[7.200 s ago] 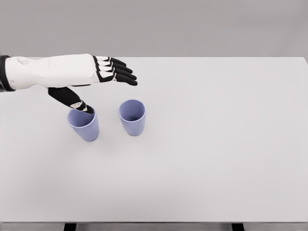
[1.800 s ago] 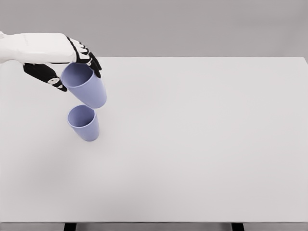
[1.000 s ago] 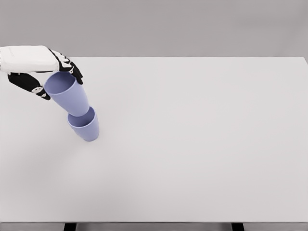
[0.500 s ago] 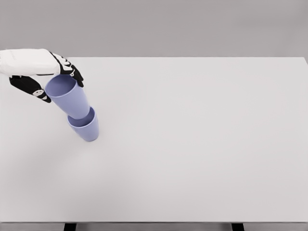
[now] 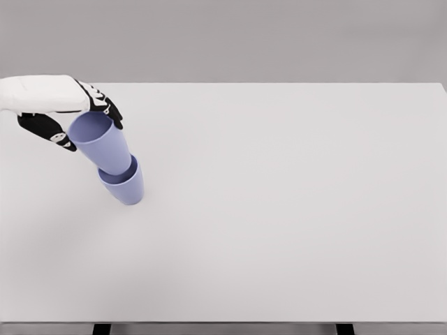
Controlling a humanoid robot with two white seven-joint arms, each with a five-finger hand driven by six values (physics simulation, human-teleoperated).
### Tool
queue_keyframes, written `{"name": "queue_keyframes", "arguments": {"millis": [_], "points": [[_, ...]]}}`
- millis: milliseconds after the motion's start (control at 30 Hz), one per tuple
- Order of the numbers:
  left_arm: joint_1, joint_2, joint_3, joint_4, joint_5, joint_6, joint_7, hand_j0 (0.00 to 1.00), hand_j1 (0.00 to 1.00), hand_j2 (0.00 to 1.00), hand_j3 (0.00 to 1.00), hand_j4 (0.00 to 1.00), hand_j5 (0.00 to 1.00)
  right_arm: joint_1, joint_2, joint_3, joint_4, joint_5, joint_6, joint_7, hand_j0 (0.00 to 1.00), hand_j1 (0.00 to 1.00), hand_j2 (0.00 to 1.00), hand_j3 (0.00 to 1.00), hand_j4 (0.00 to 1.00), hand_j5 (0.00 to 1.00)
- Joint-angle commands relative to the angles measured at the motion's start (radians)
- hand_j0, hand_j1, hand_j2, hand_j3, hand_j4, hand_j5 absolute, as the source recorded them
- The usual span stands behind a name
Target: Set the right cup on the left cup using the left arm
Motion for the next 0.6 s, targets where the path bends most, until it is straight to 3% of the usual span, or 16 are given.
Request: {"name": "queue_keyframes", "arguments": {"millis": [0, 400, 467, 567], "points": [[0.000, -0.006, 0.002, 0.014, -0.003, 0.001, 0.002, 0.71, 0.71, 0.71, 0.71, 0.71, 0.71, 0.000, 0.000, 0.000, 0.000, 0.000, 0.000, 0.000, 1.00, 1.00, 1.00, 1.00, 1.00, 1.00], [0.021, -0.008, 0.005, 0.013, -0.007, 0.001, 0.005, 0.71, 0.71, 0.71, 0.71, 0.71, 0.71, 0.000, 0.000, 0.000, 0.000, 0.000, 0.000, 0.000, 1.00, 1.00, 1.00, 1.00, 1.00, 1.00], [0.021, -0.006, 0.005, 0.011, -0.007, 0.001, 0.006, 1.00, 1.00, 1.00, 1.00, 1.00, 1.00, 0.000, 0.000, 0.000, 0.000, 0.000, 0.000, 0.000, 1.00, 1.00, 1.00, 1.00, 1.00, 1.00], [0.021, -0.006, 0.005, 0.009, -0.007, -0.005, 0.006, 1.00, 1.00, 1.00, 1.00, 1.00, 1.00, 0.000, 0.000, 0.000, 0.000, 0.000, 0.000, 0.000, 1.00, 1.00, 1.00, 1.00, 1.00, 1.00]]}}
